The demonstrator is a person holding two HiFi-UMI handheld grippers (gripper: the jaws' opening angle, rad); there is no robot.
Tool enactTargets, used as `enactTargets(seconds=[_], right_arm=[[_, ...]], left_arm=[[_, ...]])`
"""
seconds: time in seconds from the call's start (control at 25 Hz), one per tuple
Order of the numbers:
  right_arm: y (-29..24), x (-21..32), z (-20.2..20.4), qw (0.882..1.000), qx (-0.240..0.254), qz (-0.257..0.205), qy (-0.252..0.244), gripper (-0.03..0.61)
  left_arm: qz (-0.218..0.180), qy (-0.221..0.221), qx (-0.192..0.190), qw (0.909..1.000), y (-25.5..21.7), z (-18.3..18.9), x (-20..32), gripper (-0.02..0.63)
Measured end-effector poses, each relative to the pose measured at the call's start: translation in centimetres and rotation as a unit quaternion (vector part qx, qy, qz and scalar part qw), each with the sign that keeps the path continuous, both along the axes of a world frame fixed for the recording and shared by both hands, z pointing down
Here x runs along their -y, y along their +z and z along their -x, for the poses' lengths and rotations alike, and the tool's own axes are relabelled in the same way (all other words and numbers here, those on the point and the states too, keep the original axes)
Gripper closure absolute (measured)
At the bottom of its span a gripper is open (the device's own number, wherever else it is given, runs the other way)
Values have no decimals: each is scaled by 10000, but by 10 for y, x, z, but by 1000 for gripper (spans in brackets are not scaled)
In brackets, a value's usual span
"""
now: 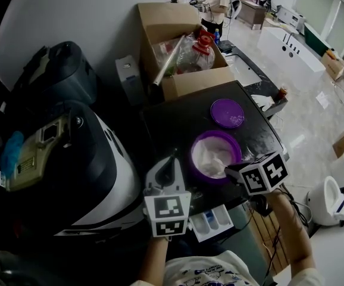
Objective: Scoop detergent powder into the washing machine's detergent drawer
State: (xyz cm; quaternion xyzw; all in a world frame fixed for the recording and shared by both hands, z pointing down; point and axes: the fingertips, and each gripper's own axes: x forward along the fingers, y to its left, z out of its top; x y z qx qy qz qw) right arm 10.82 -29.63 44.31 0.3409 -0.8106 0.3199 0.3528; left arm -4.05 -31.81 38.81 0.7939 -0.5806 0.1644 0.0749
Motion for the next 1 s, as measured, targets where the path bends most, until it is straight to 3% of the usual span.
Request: enactTargets(seconds=[0.24,0.52,0.84,1.0], right_arm=[[-4,3,-4,9976,508,88,452,558],[-17,10,-7,9822,1492,118,1132,558],[-29,14,-8,9542,2396,9,1791,558],[-35,13,-8,9337,2919,61,2072,558]], left_arm=[[-25,-29,-18,10000,-1,3,0,612],[-65,-40,-47,10000,-5,1,0,612],[-120,-33,-87,9999,-9,-4,0,612],[-132,-38,-91,9999,-11,-7,-1,612]])
